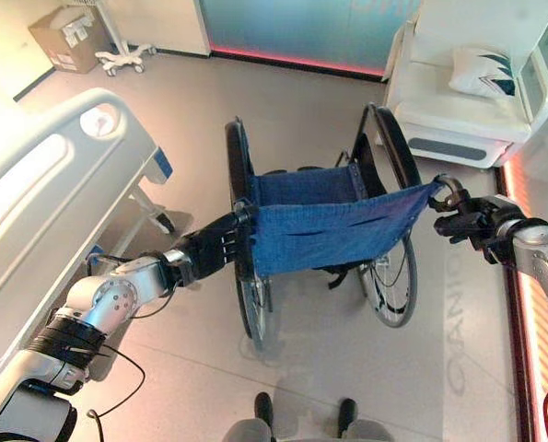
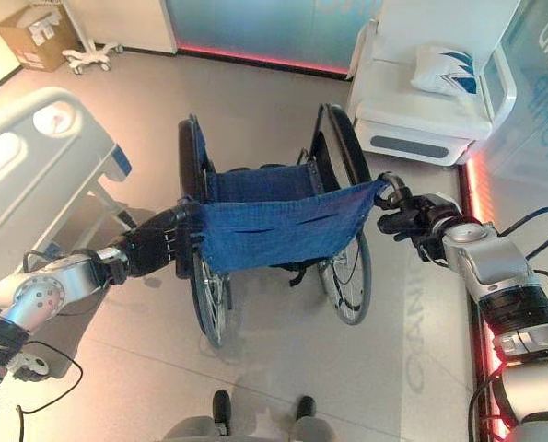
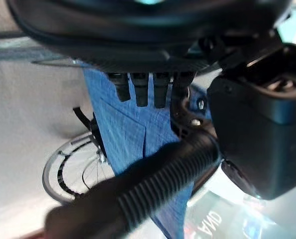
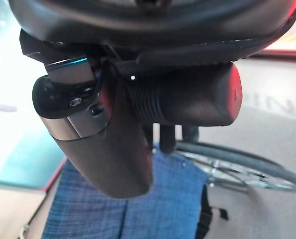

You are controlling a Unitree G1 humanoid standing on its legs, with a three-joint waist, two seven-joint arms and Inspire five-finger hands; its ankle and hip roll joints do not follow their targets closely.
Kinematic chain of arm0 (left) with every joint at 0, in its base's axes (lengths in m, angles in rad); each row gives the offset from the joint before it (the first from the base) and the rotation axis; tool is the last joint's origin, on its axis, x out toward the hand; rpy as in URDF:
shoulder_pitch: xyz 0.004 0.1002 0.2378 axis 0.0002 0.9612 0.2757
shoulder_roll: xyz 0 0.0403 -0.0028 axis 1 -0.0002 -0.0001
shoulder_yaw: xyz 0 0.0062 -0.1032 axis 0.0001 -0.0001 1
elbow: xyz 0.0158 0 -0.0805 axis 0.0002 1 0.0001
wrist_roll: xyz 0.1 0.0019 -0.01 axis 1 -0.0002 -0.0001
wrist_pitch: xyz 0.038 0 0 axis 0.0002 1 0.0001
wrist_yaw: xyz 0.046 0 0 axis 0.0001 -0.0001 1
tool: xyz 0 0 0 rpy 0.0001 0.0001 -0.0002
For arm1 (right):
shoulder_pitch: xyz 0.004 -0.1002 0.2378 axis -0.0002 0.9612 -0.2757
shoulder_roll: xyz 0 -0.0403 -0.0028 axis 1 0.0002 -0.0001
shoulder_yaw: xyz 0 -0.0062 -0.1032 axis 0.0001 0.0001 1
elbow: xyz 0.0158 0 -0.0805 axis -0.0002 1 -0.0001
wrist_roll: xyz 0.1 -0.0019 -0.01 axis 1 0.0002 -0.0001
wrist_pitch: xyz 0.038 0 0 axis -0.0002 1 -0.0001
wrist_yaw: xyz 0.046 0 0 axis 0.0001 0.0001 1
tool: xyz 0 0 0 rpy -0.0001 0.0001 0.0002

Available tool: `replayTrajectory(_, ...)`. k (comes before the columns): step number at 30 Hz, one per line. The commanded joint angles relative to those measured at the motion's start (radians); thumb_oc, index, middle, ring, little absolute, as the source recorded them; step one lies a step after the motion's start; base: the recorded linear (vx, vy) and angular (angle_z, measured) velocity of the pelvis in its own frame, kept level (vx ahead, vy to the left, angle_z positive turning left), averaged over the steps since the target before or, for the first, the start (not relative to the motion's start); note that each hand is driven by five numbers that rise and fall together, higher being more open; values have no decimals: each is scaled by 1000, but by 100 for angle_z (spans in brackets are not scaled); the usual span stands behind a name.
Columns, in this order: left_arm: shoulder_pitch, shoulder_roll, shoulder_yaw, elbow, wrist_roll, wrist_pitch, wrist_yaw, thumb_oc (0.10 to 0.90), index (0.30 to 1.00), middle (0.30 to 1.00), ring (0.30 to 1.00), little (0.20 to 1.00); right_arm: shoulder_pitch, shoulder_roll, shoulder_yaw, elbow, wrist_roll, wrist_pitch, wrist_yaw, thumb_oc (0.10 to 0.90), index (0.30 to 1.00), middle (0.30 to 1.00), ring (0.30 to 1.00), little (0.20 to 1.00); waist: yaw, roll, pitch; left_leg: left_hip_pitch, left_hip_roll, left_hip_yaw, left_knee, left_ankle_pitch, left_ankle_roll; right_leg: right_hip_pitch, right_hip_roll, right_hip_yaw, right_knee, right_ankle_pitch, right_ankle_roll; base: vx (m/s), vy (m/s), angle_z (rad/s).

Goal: Push the wheelchair next to the bed

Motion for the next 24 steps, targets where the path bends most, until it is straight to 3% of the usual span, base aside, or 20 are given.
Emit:
replayTrajectory(1,-233,-75,70,-2,-87,-132,-141,800,900,900,900,900,-102,-39,54,10,4,-39,-13,400,300,300,300,300,-18,41,-35,-7,40,13,44,-18,-60,-53,11,4,99,-24,-26,-14,-12,-3)
replayTrajectory(6,-236,-100,39,-79,-128,-124,-149,800,900,900,900,900,-86,-27,49,-8,1,-47,-16,400,300,300,300,300,-24,39,-22,-12,39,12,50,-19,-58,-63,12,10,110,-24,-27,0,0,0)
replayTrajectory(8,-236,-110,30,-115,-141,-128,-167,696,745,745,745,745,-75,-20,40,-16,-1,-50,-21,400,300,300,300,300,-26,37,-16,-14,39,13,52,-21,-57,-67,12,11,114,-25,-27,-28,-9,-4)
replayTrajectory(9,-237,-115,24,-135,-147,-144,-180,409,314,314,314,314,-72,-17,36,-22,0,-47,-24,400,300,300,300,300,-27,36,-14,-15,39,14,53,-21,-57,-70,12,12,116,-24,-27,-33,-13,-2)
replayTrajectory(16,-229,-134,39,-232,-224,-232,-118,400,300,300,300,300,-56,-14,15,-36,-4,-39,-19,400,300,300,300,300,-27,33,-12,-16,37,11,53,-24,-57,-76,10,13,125,-23,-26,-5,-1,0)
replayTrajectory(24,-216,-153,76,-244,-217,-266,-53,400,300,300,300,300,-56,-12,2,-36,-8,-33,-15,400,300,300,300,300,-23,33,-11,-11,34,7,47,-25,-57,-75,7,7,125,-23,-26,0,0,0)
